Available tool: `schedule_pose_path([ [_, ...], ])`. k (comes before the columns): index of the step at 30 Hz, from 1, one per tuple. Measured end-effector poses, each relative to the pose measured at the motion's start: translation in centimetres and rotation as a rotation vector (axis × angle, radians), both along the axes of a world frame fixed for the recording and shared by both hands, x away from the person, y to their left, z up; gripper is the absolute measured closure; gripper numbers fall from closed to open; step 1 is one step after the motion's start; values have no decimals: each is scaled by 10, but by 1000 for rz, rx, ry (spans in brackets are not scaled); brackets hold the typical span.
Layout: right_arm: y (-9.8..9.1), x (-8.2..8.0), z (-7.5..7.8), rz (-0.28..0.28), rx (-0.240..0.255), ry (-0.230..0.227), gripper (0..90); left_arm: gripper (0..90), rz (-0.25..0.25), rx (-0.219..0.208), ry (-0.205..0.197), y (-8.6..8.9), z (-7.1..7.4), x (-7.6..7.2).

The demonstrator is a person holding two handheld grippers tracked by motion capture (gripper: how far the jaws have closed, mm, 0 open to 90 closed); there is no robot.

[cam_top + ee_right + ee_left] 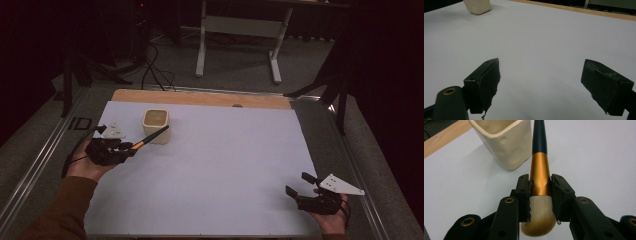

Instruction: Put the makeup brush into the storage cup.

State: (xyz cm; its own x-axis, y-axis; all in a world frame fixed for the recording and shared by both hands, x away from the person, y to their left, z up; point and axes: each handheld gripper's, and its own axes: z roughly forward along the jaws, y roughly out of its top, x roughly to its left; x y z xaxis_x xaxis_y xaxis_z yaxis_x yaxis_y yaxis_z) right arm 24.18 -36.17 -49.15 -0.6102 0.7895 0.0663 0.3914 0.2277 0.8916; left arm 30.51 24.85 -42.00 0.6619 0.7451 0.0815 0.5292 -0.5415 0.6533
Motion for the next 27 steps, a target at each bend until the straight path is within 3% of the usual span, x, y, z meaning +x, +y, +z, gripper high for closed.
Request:
schedule_pose_path([
  [14, 0, 0, 0, -2, 2, 2, 149, 699, 25, -14, -22, 9, 10, -3],
  [27, 0, 0, 0, -2, 3, 1, 149, 699, 30, 9, -16, 16, 20, -1],
])
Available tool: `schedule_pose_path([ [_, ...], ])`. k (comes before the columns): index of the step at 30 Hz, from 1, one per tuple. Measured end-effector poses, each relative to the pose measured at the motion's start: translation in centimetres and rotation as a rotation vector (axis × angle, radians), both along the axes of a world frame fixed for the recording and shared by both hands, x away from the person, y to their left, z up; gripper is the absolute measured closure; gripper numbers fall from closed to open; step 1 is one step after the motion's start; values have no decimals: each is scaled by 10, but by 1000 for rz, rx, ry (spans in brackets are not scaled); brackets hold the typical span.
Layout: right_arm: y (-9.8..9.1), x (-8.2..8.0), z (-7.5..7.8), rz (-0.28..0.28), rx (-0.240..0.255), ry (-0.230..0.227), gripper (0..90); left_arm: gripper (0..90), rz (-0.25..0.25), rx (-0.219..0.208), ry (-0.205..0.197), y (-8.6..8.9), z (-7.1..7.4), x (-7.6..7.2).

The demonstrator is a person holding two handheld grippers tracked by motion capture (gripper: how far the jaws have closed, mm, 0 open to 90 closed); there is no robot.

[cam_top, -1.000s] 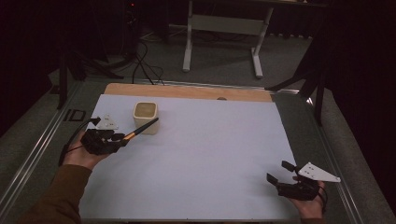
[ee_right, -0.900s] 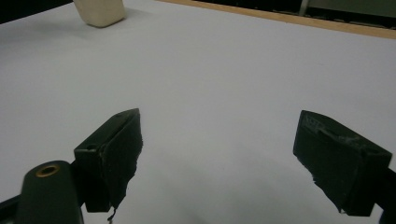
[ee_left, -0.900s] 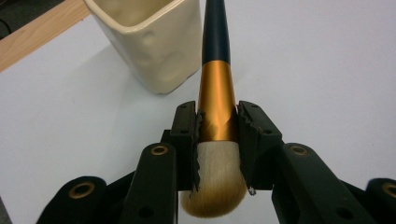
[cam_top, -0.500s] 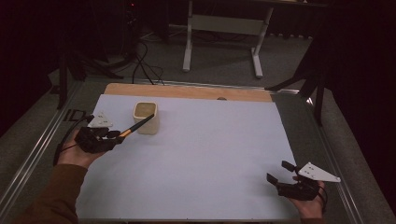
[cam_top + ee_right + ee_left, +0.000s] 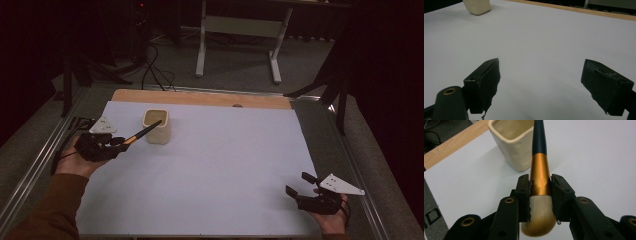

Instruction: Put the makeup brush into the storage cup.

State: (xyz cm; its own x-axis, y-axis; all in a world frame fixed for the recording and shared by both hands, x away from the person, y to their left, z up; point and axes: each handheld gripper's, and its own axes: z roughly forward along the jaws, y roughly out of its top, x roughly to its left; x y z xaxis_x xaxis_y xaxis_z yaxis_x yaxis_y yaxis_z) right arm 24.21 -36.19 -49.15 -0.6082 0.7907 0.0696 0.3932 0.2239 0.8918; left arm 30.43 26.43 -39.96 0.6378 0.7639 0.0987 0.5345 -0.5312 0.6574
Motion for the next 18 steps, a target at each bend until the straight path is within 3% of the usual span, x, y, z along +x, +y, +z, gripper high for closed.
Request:
schedule_pose_path([
  [18, 0, 0, 0, 3, -1, -1, 149, 699, 36, 59, 51, 1, 5, 13],
])
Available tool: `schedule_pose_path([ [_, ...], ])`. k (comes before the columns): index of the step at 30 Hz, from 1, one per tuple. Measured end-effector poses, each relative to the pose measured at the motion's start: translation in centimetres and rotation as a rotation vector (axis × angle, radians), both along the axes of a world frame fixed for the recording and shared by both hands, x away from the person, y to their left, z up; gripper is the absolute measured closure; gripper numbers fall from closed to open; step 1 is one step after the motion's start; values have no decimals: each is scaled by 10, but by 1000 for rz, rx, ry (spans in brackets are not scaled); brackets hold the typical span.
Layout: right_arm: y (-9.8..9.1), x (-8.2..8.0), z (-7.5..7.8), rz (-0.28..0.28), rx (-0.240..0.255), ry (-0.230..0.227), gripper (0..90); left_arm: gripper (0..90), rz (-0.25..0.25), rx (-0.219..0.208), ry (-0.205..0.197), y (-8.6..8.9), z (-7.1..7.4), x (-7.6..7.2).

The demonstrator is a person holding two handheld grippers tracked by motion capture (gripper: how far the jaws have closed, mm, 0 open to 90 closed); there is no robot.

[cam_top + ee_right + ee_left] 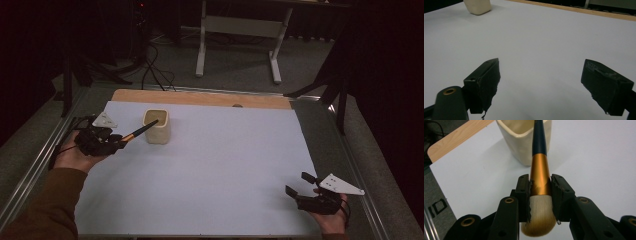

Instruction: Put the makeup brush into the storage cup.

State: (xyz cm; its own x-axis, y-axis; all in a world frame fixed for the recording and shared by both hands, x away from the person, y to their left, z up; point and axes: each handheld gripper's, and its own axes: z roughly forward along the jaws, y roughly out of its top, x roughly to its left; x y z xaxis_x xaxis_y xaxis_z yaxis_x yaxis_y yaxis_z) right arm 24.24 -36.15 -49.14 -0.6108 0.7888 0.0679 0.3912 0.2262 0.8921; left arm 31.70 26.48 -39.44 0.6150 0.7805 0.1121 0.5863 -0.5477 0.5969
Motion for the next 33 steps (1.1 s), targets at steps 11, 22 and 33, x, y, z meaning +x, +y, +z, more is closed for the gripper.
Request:
schedule_pose_path([
  [11, 0, 0, 0, 2, 0, 0, 149, 698, 13, 18, 11, 0, 7, 5],
  [22, 0, 1, 0, 2, 0, 1, 149, 698, 17, 39, 10, -1, 16, 10],
  [33, 1, 1, 0, 3, -1, 3, 149, 698, 19, 63, 24, -6, 21, 19],
])
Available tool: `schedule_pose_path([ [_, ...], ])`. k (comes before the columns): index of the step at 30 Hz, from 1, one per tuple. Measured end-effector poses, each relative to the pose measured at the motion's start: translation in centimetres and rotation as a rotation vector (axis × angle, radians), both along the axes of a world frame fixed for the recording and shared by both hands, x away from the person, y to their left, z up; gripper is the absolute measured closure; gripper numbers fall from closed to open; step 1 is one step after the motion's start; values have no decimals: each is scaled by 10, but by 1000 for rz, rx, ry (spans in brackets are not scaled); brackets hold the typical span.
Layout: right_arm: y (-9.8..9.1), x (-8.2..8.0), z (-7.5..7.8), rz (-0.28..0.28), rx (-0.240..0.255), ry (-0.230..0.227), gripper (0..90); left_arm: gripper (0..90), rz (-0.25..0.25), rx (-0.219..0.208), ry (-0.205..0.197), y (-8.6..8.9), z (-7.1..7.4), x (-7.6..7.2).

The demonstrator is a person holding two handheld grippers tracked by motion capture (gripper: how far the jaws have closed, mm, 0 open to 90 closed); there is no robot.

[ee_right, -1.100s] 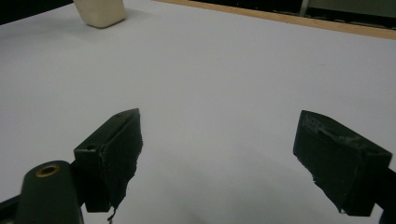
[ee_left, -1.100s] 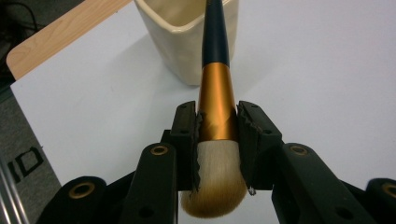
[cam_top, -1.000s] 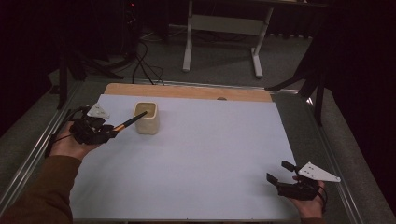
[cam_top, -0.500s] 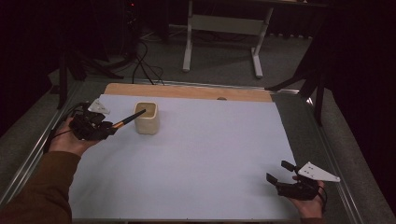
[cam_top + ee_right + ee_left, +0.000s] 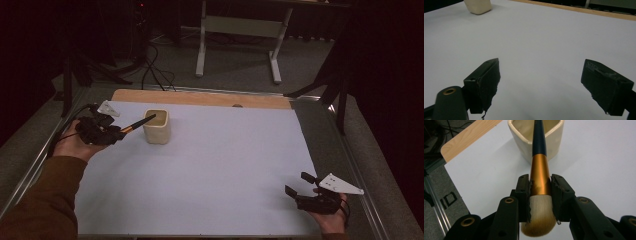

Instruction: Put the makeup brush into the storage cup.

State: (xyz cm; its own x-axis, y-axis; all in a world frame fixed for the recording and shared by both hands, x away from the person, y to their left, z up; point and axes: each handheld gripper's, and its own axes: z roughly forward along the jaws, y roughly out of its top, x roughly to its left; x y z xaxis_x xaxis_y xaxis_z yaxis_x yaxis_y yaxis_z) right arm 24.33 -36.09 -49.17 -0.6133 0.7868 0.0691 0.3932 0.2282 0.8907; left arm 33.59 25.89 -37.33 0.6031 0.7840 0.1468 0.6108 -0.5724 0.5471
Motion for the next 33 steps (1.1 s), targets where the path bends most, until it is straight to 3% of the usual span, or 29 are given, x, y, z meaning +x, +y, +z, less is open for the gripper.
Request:
schedule_pose_path([
  [33, 0, 1, 0, 4, 2, 2, 149, 698, 4, 44, 27, -10, 10, 16],
])
